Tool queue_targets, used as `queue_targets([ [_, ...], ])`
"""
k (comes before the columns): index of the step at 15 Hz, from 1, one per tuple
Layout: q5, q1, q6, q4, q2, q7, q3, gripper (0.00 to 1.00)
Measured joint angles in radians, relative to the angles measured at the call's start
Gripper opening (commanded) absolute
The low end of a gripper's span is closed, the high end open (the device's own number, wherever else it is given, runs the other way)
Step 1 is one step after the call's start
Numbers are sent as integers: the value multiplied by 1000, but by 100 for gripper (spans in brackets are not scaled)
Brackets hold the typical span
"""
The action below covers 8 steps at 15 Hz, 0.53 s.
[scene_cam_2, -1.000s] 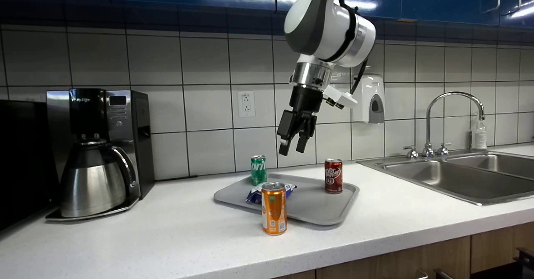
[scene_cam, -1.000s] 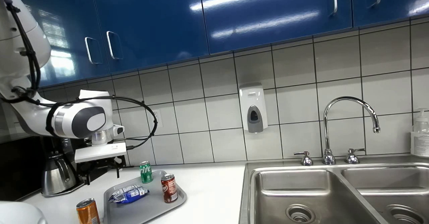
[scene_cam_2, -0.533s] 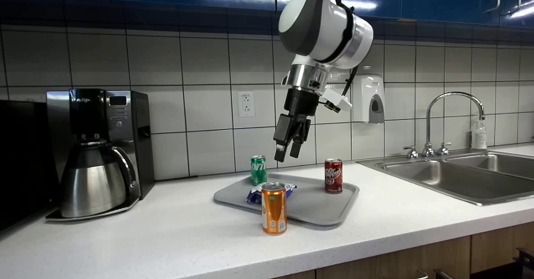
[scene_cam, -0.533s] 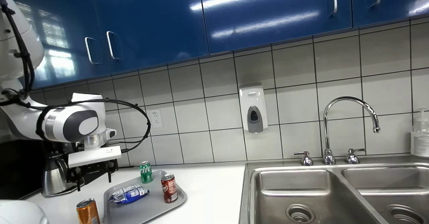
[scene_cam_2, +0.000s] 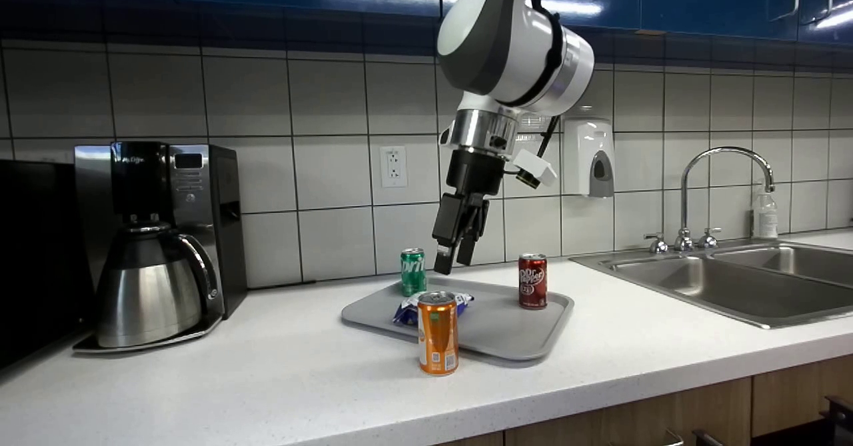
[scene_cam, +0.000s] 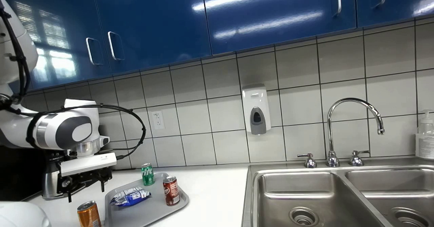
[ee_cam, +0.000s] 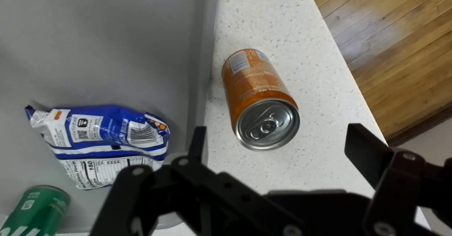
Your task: Move the soda cans on the table onto the tray
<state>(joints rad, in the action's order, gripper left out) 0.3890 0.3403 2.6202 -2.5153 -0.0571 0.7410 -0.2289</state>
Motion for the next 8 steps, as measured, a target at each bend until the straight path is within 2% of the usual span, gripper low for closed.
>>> queue_targets([
  [3, -25, 2, 4, -5, 19, 0, -14, 100],
  [8, -134, 2, 33, -7, 68, -19, -24, 100],
])
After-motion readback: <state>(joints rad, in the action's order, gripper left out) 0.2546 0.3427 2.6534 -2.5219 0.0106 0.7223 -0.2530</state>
